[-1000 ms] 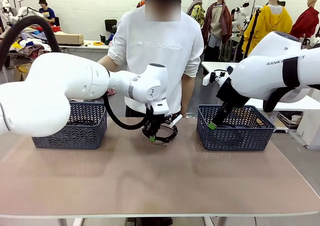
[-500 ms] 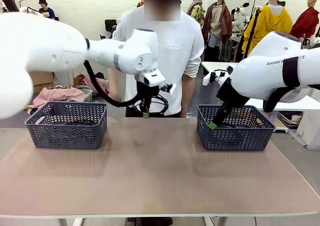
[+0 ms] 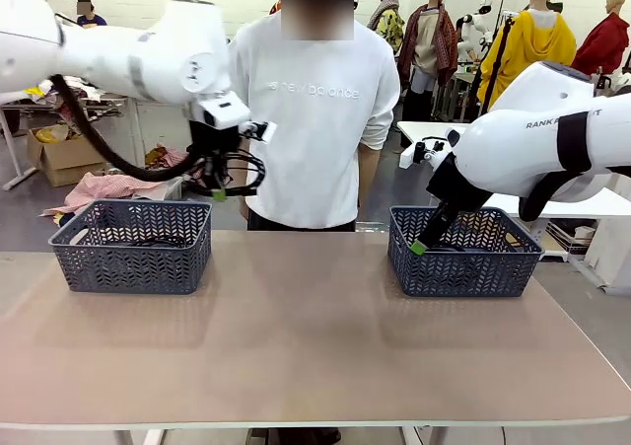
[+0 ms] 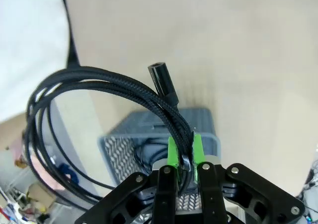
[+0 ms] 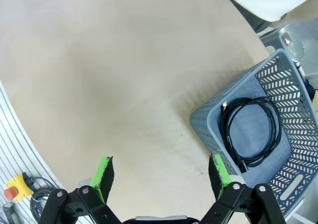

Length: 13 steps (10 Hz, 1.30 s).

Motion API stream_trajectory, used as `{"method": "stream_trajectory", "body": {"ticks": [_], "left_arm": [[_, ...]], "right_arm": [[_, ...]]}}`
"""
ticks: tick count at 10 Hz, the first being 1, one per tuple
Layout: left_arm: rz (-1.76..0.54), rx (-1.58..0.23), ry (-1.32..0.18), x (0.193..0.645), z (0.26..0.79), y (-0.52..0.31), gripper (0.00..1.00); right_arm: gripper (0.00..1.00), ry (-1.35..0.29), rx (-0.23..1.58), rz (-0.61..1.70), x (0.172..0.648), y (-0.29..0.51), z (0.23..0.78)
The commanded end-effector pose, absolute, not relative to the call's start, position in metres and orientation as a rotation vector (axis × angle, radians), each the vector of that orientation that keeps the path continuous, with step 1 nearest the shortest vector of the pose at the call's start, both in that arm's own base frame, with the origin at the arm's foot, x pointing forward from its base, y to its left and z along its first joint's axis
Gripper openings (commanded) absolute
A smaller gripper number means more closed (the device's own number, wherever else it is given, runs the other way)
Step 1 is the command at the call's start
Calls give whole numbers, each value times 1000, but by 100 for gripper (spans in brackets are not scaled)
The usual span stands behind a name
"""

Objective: Organize the cables according to human instructions.
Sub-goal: Pick up a bundle of cables and place it in the basket indicated by the human.

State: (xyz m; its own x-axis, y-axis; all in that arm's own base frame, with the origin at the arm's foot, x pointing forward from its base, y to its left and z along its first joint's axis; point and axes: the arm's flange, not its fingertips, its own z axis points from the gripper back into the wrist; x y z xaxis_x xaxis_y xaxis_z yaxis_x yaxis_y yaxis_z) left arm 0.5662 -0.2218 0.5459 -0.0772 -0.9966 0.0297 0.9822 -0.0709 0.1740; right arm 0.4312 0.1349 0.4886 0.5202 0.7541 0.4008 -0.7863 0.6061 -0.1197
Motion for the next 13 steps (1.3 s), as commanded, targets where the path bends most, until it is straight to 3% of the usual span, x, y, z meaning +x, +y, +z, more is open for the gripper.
{"method": "stream_trajectory", "body": {"ticks": [1, 13], "left_arm": [[-1625, 100, -189, 555, 535, -188, 0], [-1485, 85, -163, 589, 469, -75, 0]], "right_arm": [[100, -438, 64, 914, 432, 134, 490], [100, -438, 64, 914, 432, 134, 490]]}}
